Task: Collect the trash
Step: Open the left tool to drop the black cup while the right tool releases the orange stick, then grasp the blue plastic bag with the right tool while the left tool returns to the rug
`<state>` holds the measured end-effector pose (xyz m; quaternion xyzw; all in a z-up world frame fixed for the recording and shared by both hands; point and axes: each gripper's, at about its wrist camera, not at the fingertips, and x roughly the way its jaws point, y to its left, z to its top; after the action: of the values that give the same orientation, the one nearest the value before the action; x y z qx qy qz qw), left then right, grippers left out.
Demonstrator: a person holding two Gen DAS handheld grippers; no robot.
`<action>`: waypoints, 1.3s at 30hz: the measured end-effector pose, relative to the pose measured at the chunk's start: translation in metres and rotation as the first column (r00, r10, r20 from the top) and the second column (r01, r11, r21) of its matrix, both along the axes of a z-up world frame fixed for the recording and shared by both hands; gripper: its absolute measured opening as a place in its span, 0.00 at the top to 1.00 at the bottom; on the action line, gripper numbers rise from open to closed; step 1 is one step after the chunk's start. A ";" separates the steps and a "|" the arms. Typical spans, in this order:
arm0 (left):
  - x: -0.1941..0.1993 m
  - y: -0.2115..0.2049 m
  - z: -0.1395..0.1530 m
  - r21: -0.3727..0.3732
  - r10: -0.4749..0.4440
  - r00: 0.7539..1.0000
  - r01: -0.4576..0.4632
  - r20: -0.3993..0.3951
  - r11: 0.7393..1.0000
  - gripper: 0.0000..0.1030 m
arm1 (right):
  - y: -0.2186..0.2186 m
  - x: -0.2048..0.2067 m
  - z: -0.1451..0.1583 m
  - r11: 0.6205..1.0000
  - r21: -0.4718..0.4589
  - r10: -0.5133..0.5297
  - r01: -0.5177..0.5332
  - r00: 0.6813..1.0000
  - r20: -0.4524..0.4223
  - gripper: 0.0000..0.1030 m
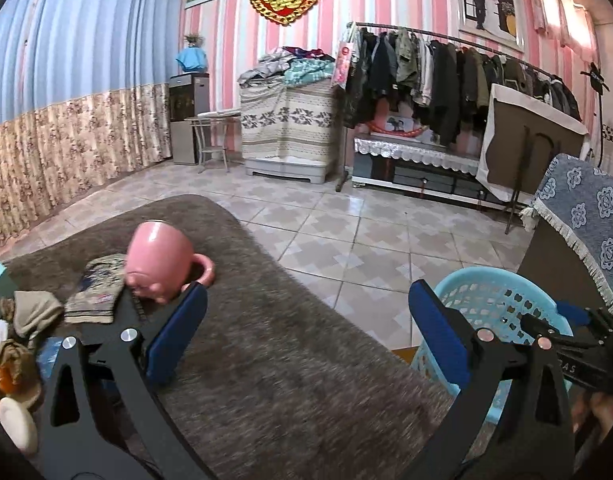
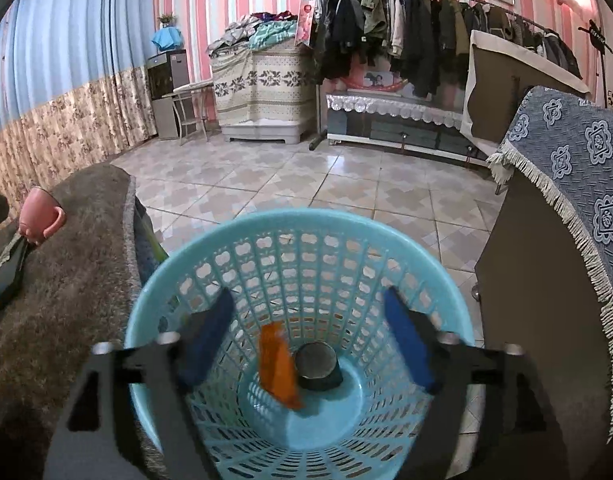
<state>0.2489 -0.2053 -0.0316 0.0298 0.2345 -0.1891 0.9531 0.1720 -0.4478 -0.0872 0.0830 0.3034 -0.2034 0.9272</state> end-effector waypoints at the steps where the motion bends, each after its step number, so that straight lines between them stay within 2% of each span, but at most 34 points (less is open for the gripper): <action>1: -0.002 0.005 0.002 -0.004 0.007 1.000 -0.007 -0.001 1.000 0.05 | 0.002 -0.002 0.004 1.000 -0.006 -0.005 0.005 1.000 0.008 0.14; 5: -0.010 0.030 0.009 -0.020 0.036 0.999 -0.036 0.006 0.999 0.05 | 0.013 -0.005 0.016 1.000 -0.013 0.007 -0.007 1.000 0.014 0.12; 7: -0.016 0.041 0.015 -0.022 0.051 0.999 -0.050 0.015 0.998 0.05 | 0.022 -0.006 0.024 0.999 -0.032 0.012 -0.011 1.000 0.014 0.07; 14: -0.035 0.090 0.025 -0.023 0.121 0.992 -0.121 0.030 0.992 0.05 | 0.048 -0.014 0.048 0.998 -0.035 0.050 -0.048 0.997 0.056 0.06; 21: -0.052 0.153 0.022 -0.030 0.219 0.975 -0.218 0.022 0.975 0.05 | 0.087 -0.013 0.062 0.992 -0.051 0.116 -0.112 0.989 0.087 0.05; 30: -0.072 0.238 0.009 -0.012 0.367 0.930 -0.367 0.011 0.930 0.05 | 0.148 0.002 0.070 0.967 -0.115 0.240 -0.229 0.967 0.089 0.05; 39: -0.074 0.318 -0.020 -0.006 0.510 0.858 -0.512 -0.066 0.859 0.05 | 0.203 0.021 0.067 0.924 -0.116 0.375 -0.365 0.924 0.081 0.05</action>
<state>0.1753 0.1122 -0.0519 -0.0503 0.2610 0.0668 0.9617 0.1927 -0.2450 -0.0207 -0.0113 0.2555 -0.0350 0.9661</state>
